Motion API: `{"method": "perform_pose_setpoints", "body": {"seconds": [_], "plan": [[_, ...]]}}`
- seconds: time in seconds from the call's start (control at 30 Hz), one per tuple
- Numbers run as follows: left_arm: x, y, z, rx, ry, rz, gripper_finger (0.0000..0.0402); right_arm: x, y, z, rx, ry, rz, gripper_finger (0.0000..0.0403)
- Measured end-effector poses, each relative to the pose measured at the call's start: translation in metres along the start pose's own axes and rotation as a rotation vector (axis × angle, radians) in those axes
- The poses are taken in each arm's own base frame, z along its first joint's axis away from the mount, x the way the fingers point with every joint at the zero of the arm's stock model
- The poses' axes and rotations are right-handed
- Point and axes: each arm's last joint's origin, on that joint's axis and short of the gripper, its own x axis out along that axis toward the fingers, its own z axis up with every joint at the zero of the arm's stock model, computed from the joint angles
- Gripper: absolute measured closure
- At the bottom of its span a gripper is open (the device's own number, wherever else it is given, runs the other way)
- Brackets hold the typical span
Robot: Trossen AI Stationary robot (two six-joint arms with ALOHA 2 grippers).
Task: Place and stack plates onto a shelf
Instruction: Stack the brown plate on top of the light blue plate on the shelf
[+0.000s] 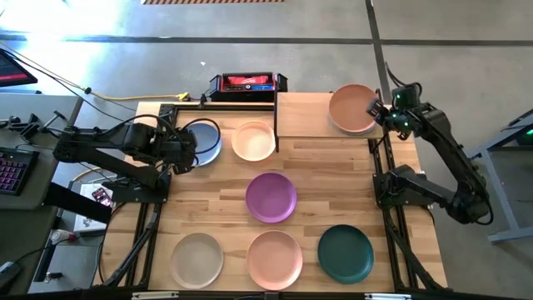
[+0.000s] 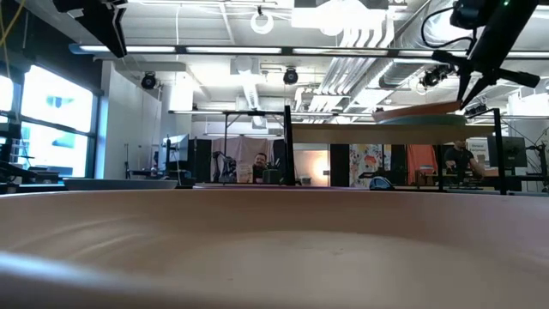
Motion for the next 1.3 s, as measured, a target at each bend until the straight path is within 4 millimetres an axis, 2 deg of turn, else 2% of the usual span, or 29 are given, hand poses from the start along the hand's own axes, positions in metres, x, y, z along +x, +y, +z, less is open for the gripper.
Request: {"method": "perform_pose_setpoints", "body": {"seconds": [0.5,0.9,1.3], "plan": [[0.000,0.000,0.000,-0.029,-0.001,-0.004,0.0310,0.003,0.000,0.001,-0.028,-0.018,-0.037,0.0400],[0.000,0.000,0.000,-0.046,-0.002,-0.005,0.0310,0.002,0.000,0.001,-0.035,-0.017,-0.032,0.0322],[0.000,0.000,0.000,-0.039,-0.001,-0.005,0.0310,-0.011,-0.007,-0.007,-0.036,0.013,0.011,0.0308]]}}
